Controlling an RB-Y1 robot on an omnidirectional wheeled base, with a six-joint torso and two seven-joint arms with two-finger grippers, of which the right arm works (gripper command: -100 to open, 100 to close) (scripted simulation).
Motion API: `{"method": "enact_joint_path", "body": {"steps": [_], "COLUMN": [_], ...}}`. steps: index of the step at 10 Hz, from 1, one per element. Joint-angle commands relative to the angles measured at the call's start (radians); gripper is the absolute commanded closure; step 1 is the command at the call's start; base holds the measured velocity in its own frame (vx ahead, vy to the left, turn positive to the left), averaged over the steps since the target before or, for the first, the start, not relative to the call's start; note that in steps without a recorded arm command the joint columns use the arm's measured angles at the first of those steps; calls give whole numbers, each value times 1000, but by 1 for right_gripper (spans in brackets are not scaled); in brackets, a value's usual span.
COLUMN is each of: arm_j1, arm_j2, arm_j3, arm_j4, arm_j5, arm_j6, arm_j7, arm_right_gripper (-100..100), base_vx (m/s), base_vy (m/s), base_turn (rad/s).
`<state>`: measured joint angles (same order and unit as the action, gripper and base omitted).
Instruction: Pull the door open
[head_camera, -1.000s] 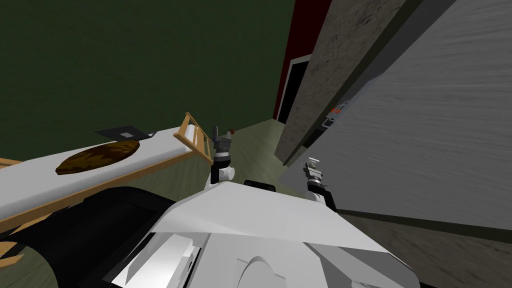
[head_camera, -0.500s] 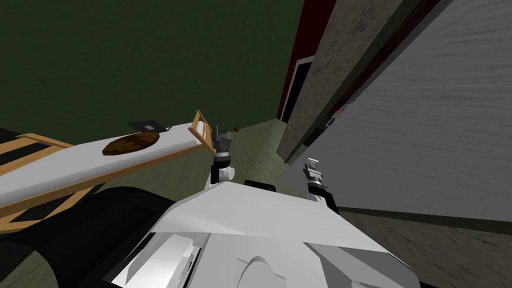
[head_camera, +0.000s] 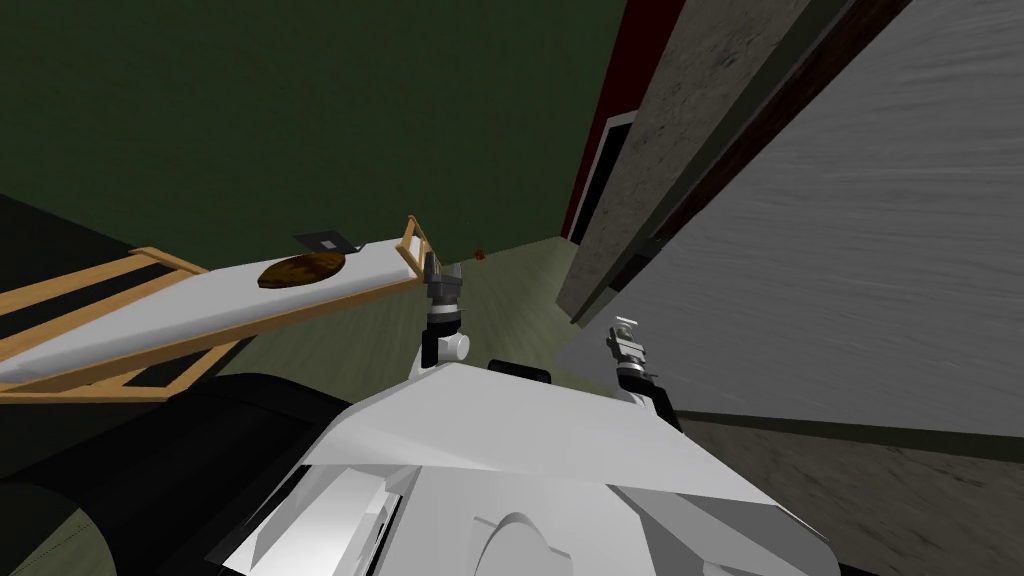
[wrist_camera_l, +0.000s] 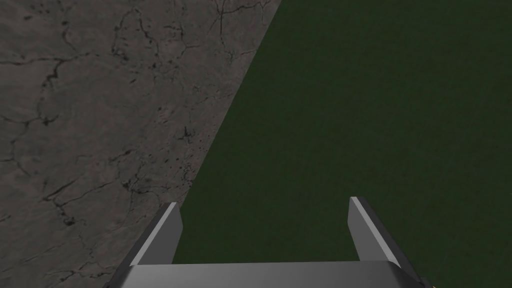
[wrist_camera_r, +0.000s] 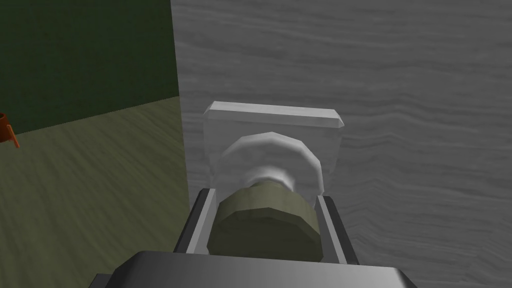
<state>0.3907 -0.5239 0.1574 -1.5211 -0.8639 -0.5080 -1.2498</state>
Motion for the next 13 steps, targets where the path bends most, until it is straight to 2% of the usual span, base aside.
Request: {"method": "enact_joint_path", "body": {"steps": [1,6,7,8,13], "arm_j1": [6,19,21,19,26], "arm_j2": [-13,-57,-62,-57,-98], "arm_j3": [14,46,50,49,81], "arm_j4": [-4,-11,-12,-7,-4], "arm_j5": [4,13,14,14,29], "arm_j6": [-10,-40,-44,-39,-67], "arm_j7": [-14,-53,-58,-54,-98], "arm_right_gripper": [100,100,100,100,100], "base_vx": [-236,-201,-222,-95,-188], "base_vy": [-26,-49,-52,-18,-44], "base_turn": [124,120,107,32,127]}}
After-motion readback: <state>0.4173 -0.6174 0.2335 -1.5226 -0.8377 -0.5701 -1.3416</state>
